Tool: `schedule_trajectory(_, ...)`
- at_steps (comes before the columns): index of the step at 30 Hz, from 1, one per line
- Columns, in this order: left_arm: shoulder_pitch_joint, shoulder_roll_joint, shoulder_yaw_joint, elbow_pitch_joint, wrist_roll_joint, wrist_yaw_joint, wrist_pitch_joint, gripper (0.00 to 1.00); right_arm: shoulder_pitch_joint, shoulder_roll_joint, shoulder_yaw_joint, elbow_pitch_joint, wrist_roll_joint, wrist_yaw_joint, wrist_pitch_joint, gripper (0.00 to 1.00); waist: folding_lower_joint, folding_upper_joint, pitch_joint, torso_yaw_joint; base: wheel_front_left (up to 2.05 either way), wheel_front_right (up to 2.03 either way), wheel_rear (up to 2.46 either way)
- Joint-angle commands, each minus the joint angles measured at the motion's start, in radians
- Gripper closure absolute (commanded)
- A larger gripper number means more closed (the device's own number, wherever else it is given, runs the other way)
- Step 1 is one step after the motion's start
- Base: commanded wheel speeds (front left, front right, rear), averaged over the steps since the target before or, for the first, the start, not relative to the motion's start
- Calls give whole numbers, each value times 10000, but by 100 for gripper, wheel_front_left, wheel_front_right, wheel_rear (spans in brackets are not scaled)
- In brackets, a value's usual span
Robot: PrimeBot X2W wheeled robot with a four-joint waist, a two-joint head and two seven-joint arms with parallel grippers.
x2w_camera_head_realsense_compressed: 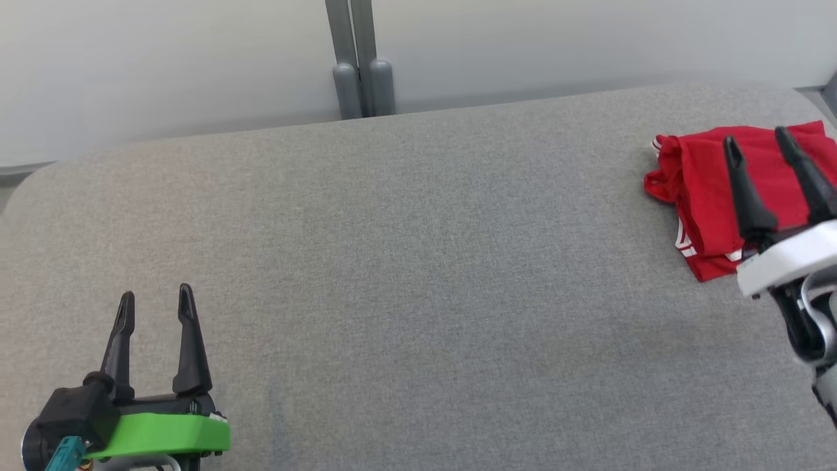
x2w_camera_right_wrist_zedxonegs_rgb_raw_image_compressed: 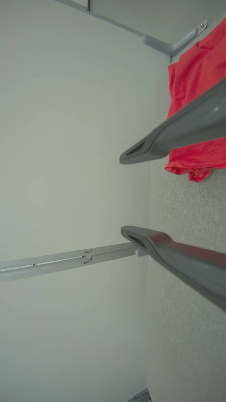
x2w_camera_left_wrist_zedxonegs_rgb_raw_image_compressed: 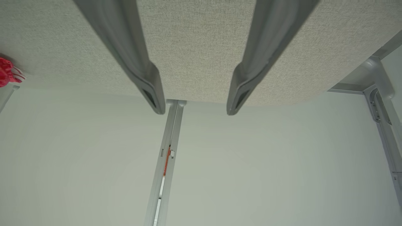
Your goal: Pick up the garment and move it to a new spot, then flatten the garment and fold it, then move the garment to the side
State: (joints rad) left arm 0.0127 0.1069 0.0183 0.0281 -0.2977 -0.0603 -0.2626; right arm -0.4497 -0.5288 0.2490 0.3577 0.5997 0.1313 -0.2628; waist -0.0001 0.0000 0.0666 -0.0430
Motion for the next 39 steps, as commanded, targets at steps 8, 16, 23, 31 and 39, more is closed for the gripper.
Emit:
schedule_trajectory(8, 489, -171, 58, 430, 304, -24, -22, 0, 2627, 1387, -1195, -1224, -1361, -6, -19, 0, 1, 0, -600, 324, 0, 0, 0)
schedule_trajectory(16, 64, -373, -192, 832, 538, -268, -24, 0, 3184, 2372, -1237, -1504, -1850, -6, -19, 0, 1, 0, -503, 354, 0, 0, 0)
schedule_trajectory(23, -368, -448, -260, 1153, 700, -426, -24, 0, 2839, 2709, -1072, -1274, -2028, -6, -19, 0, 1, 0, -355, 385, 0, 0, 0)
schedule_trajectory(31, -460, -509, -250, 1320, 774, -531, -24, 0, 2709, 2764, -971, -1109, -2057, -6, -20, 0, 1, 0, -278, 351, 0, 0, 0)
schedule_trajectory(39, -500, -540, -148, 1377, 779, -572, -24, 0, 2545, 2857, -846, -1090, -2103, -6, -20, 0, 1, 0, -183, 253, 0, 0, 0)
